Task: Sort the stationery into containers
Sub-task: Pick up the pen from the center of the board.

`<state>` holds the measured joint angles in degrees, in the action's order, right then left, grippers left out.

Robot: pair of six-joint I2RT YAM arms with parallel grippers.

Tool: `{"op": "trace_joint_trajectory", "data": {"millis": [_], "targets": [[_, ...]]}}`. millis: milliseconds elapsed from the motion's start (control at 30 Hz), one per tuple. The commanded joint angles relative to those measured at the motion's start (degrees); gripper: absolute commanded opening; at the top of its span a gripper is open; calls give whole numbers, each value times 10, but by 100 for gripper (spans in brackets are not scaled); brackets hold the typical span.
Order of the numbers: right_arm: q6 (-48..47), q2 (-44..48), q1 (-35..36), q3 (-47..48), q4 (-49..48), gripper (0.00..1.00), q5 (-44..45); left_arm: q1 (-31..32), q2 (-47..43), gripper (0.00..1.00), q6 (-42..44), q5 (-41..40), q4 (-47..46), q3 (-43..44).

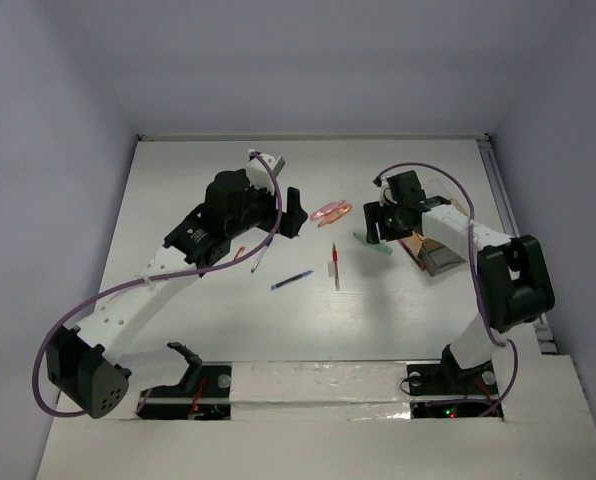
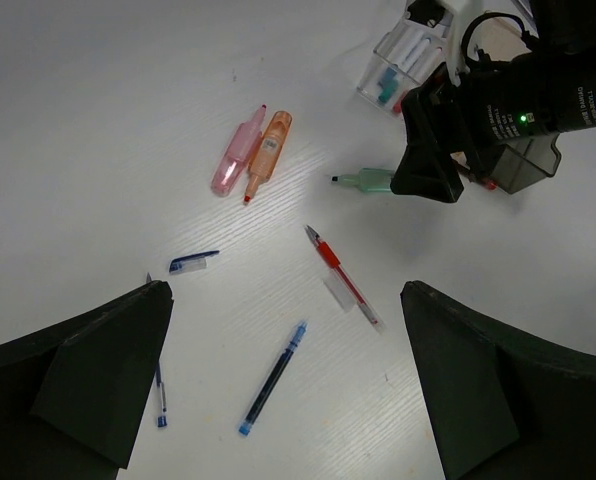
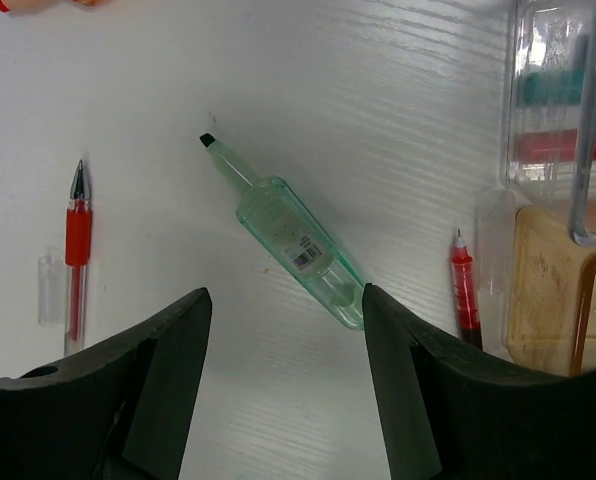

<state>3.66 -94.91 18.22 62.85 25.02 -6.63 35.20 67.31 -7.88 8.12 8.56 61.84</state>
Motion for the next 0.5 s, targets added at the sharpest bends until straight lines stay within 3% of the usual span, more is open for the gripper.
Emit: {"op": "trace_joint_trajectory", "data": {"millis": [0,467], "targets": [[4,3,7,5,-6,68,8,1,-14,99,5,5,-10,14],[24,-27,7,-22,-41,71,15,1,-15,99,3,9,-10,13]]}}
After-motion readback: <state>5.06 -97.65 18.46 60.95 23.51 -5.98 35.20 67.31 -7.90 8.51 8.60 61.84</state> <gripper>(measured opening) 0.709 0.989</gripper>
